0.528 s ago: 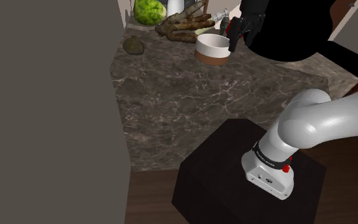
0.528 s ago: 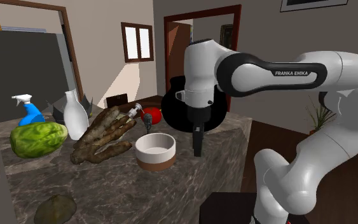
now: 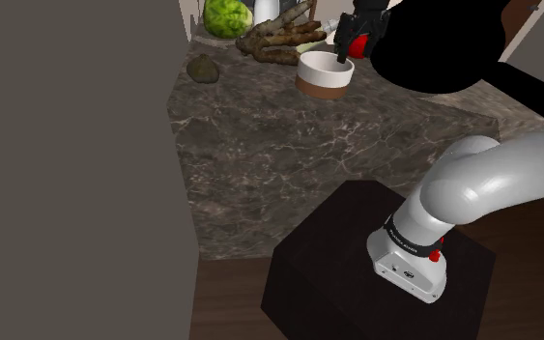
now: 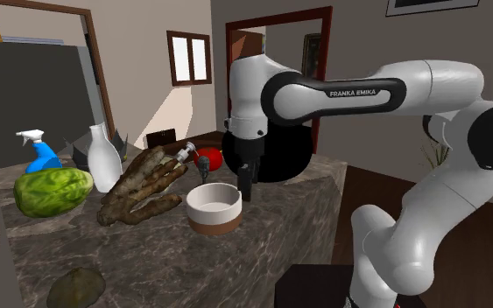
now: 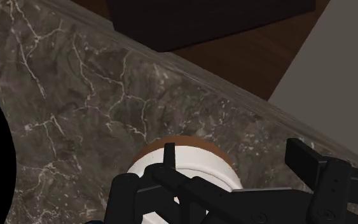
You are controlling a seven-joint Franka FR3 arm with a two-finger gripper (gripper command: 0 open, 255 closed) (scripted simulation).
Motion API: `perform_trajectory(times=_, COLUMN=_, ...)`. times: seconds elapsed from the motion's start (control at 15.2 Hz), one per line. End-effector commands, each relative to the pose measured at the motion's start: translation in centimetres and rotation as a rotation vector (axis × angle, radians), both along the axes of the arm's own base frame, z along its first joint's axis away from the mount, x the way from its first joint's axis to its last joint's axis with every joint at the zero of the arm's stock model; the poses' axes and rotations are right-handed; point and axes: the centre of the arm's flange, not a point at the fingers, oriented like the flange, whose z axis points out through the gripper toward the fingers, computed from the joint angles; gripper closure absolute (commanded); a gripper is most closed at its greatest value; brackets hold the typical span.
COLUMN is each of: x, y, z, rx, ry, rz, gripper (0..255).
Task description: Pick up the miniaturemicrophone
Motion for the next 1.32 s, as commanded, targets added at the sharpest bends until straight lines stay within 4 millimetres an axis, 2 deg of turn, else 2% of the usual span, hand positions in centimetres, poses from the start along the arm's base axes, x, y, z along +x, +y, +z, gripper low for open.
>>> perform_trajectory(times=0.0, x=1.8, y=-2.0, z=0.1, rx=-0.001, ry=-0.007, rz=-0.026, gripper=0)
perform_trajectory(times=0.66, x=9.9, y=-11.9, z=0.9, rx=-0.004, ry=-0.040, rz=-0.153, gripper=0)
perform_trajectory(times=1.25, x=16.1, y=-21.7, z=1.9, rx=-0.006, ry=-0.070, rz=-0.267, gripper=0)
